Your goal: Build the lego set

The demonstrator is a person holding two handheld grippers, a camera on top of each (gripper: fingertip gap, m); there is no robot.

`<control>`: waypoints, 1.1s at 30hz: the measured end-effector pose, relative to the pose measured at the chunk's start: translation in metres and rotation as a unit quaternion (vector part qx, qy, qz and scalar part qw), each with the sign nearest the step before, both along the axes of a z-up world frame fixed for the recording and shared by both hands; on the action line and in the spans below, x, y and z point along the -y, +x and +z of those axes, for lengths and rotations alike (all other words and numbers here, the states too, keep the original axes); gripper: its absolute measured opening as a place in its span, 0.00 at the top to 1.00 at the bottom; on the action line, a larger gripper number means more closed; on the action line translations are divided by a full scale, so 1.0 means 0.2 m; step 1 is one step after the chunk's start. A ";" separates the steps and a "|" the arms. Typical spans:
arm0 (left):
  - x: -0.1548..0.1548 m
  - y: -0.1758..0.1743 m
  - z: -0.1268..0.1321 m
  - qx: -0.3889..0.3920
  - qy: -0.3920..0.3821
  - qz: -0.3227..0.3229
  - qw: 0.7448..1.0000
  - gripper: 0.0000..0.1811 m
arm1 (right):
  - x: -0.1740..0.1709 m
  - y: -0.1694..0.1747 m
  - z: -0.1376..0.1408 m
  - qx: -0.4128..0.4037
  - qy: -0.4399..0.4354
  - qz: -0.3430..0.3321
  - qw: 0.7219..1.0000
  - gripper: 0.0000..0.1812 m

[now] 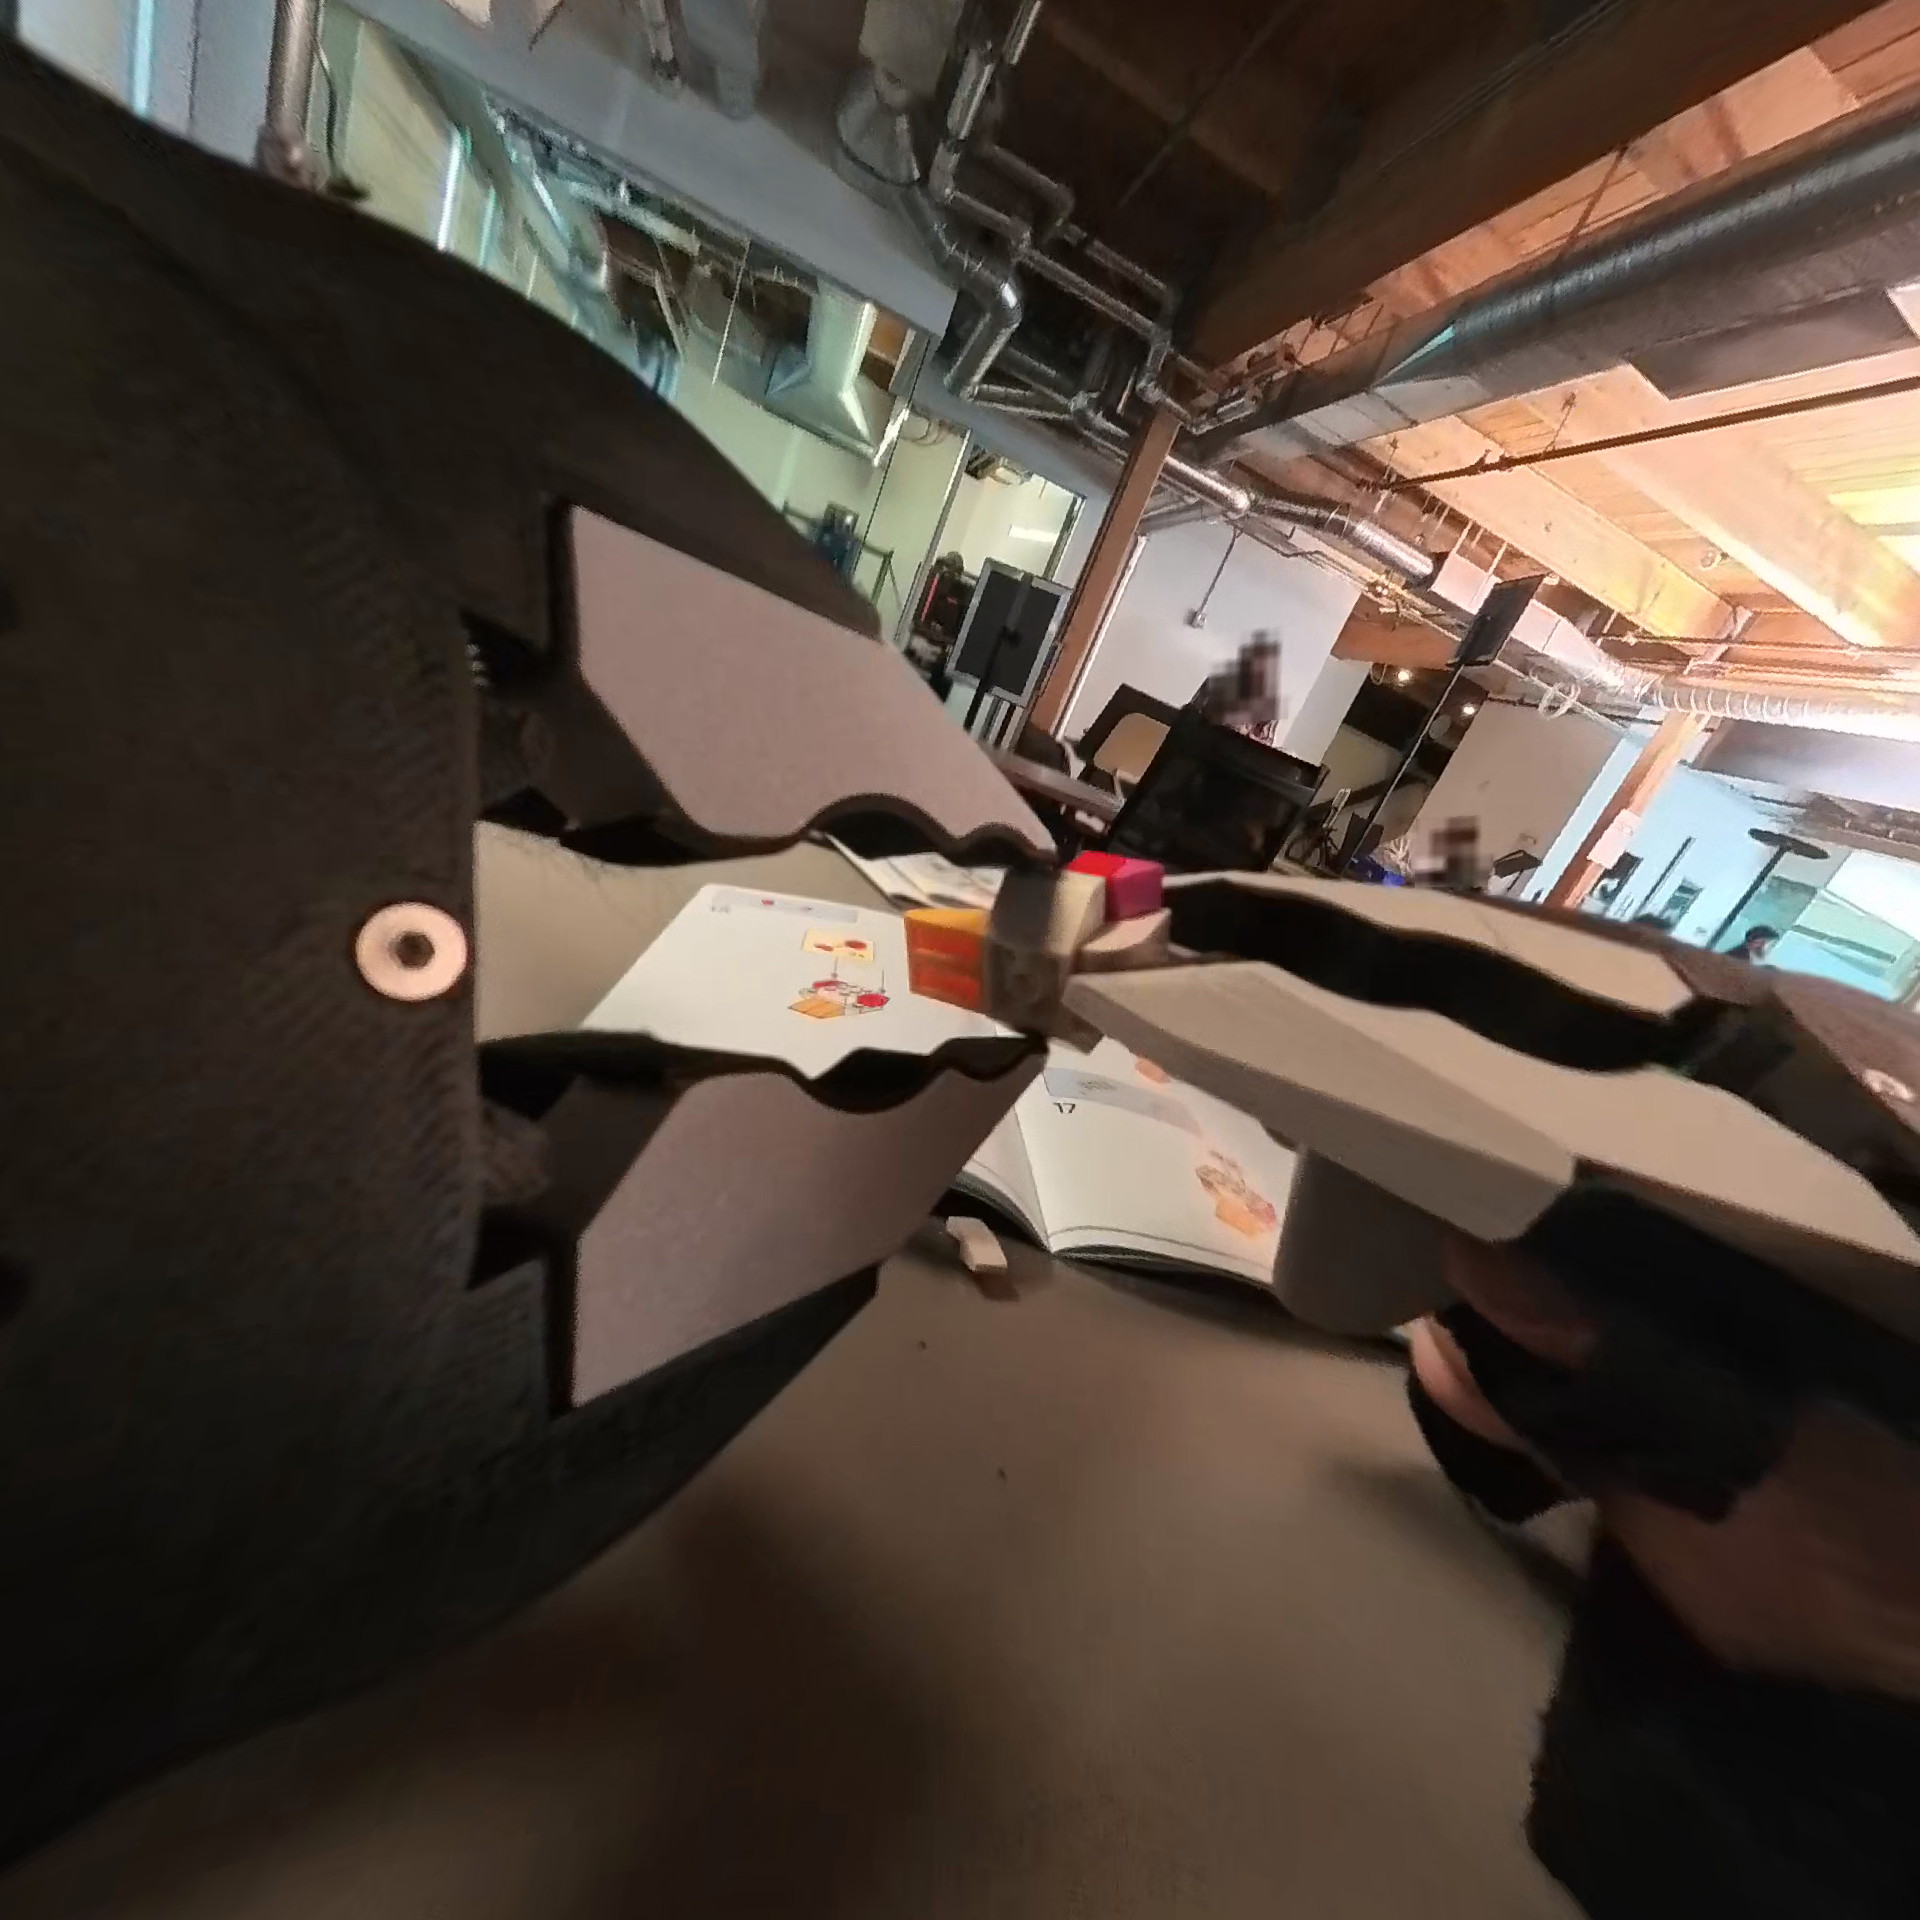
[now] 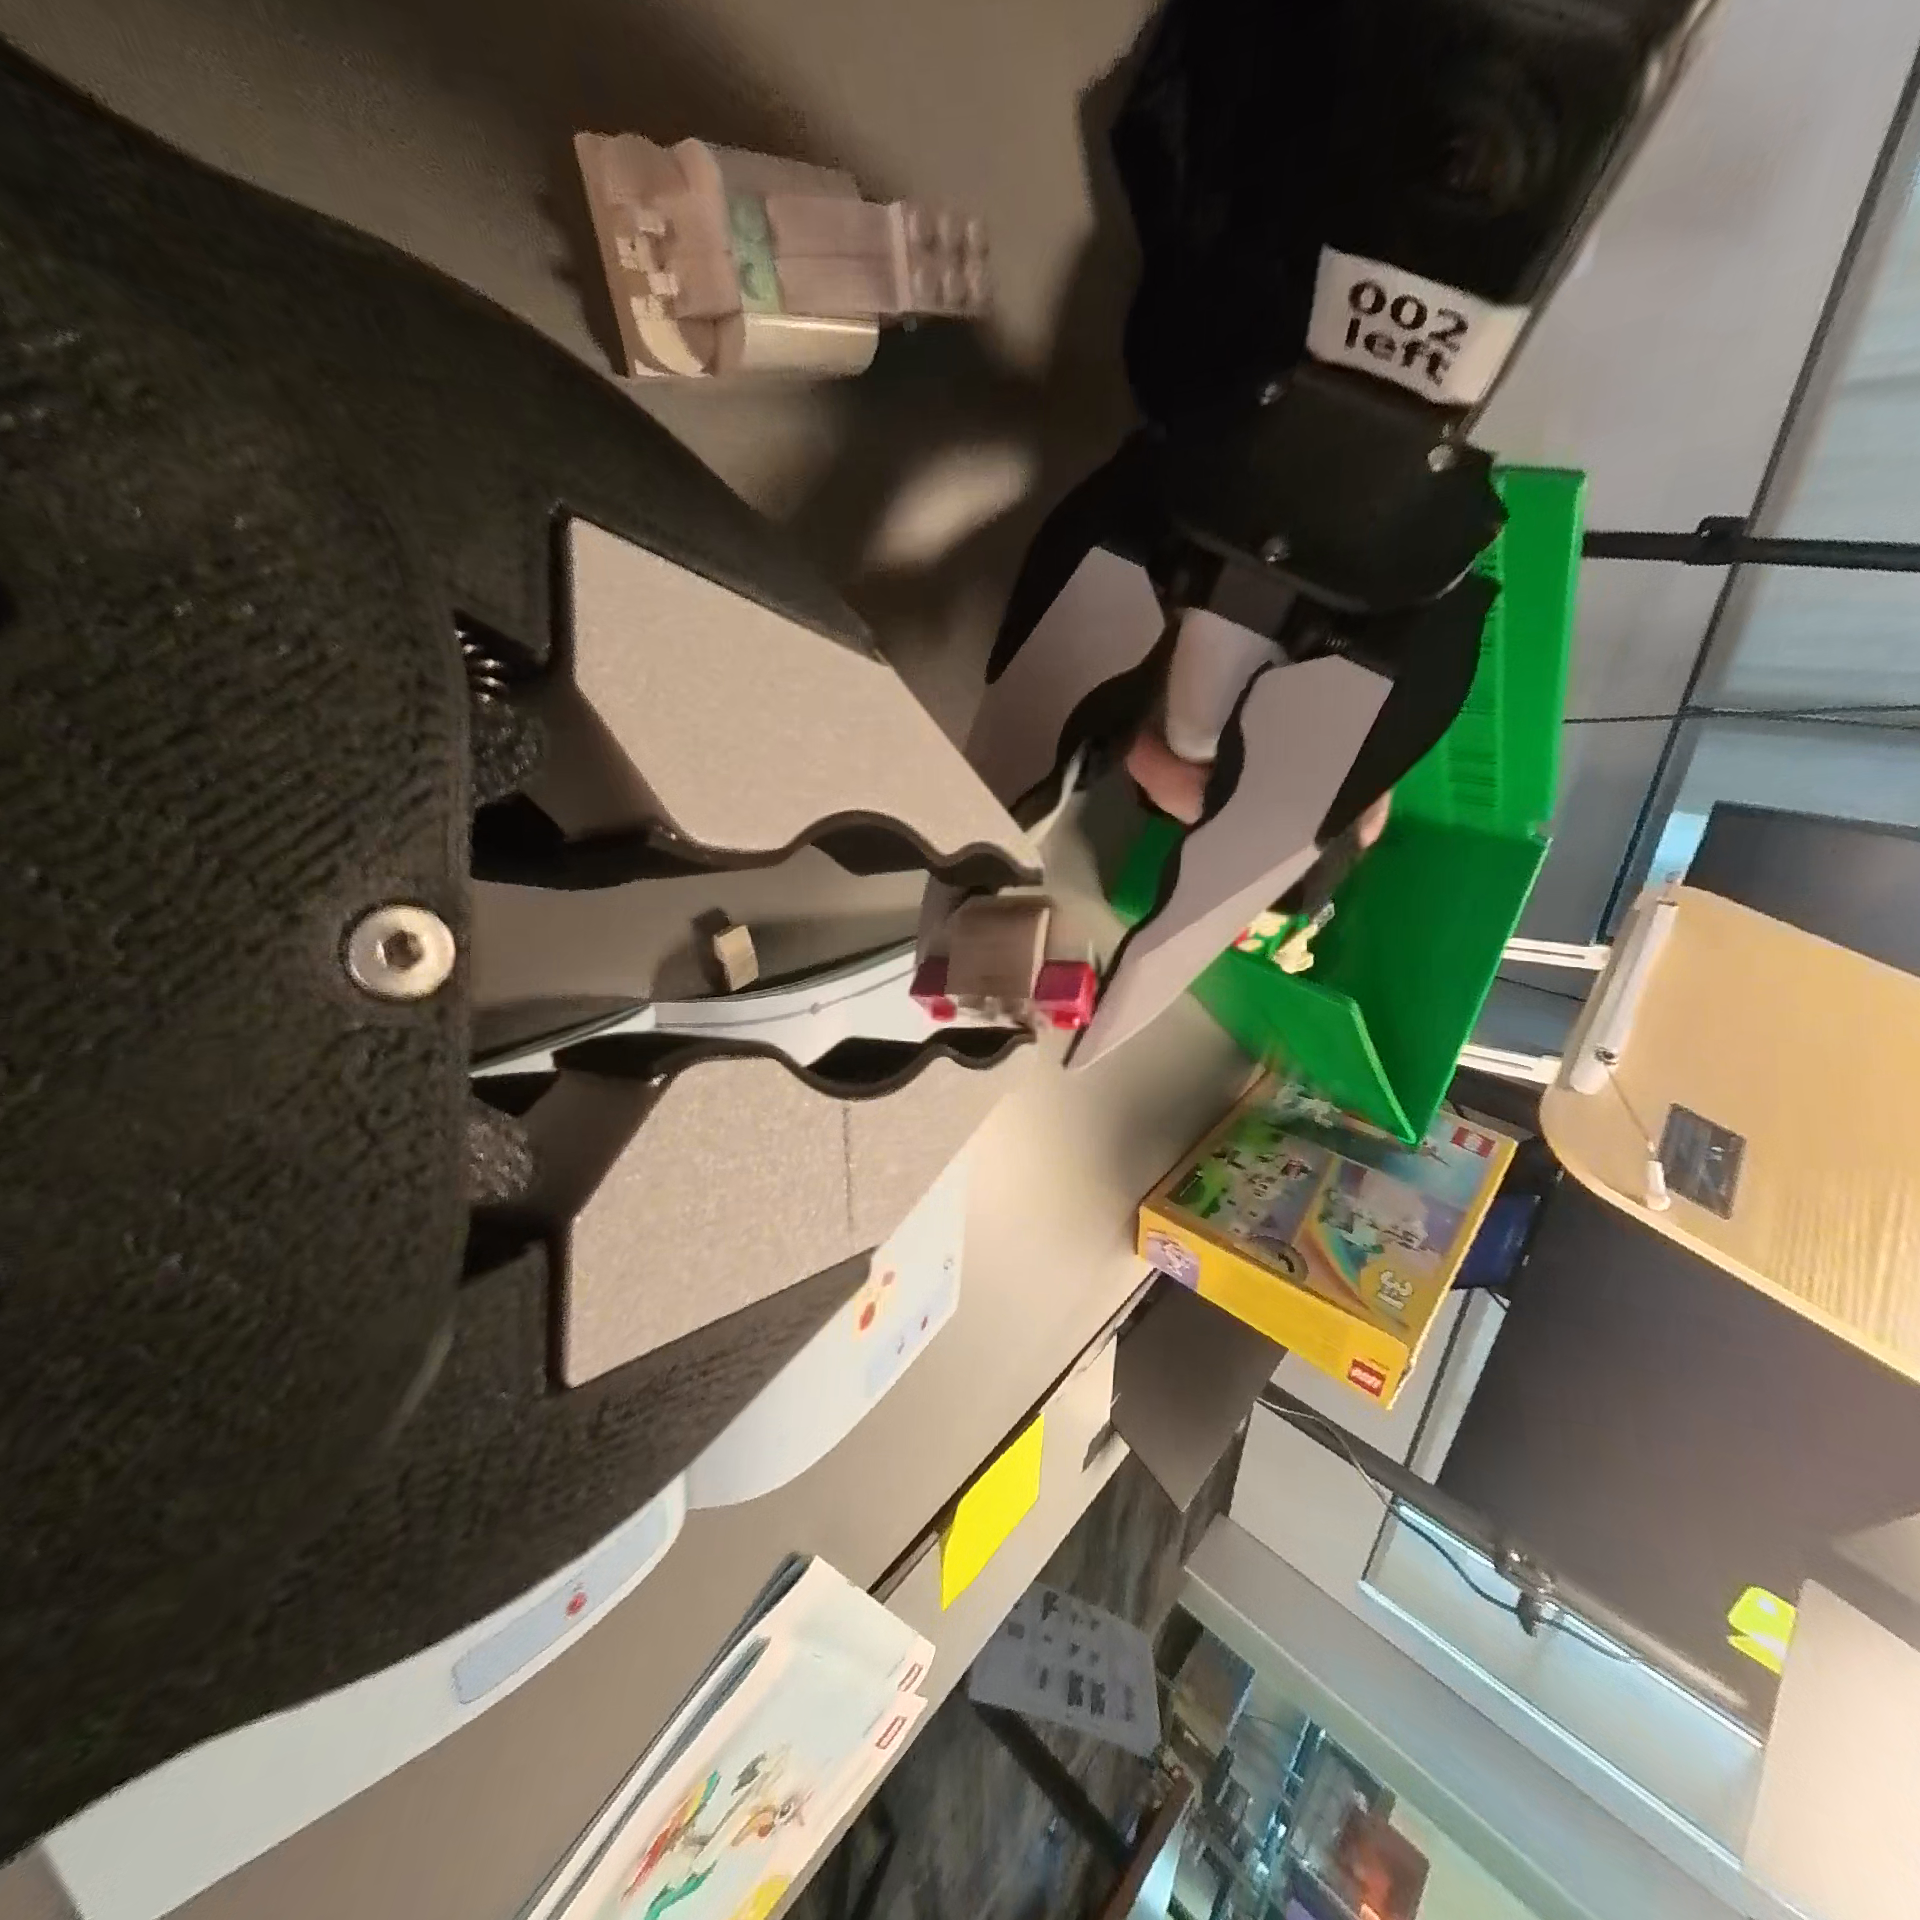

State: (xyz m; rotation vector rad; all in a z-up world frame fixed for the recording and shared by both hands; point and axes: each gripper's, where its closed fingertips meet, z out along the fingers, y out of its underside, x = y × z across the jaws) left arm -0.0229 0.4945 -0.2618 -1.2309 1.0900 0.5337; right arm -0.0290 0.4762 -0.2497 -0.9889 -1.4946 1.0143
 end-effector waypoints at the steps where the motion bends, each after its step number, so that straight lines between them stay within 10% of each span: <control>1: 0.00 0.01 0.01 -0.011 0.011 0.003 1.000 0.83 | 0.00 0.00 -0.01 0.006 0.003 -0.002 1.000 0.85; 9: 0.06 0.08 -0.01 -0.058 0.029 -0.017 0.998 0.82 | 0.04 0.06 -0.06 0.034 0.049 0.000 0.998 0.86; 19: 0.07 0.07 -0.03 0.160 -0.143 -0.081 0.973 0.48 | -0.02 0.22 -0.08 0.052 0.241 -0.014 0.969 0.86; 24: 0.19 0.13 0.06 0.310 -0.259 -0.205 0.892 0.55 | 0.02 0.21 -0.02 -0.002 0.302 -0.014 0.953 0.86; 30: 0.26 0.13 0.17 0.513 -0.457 -0.327 0.649 0.72 | 0.16 0.20 0.08 -0.081 0.327 0.005 0.942 0.86; 33: 0.28 0.17 0.13 0.510 -0.513 -0.332 0.605 0.78 | 0.20 0.19 0.08 -0.090 0.332 0.016 0.939 0.86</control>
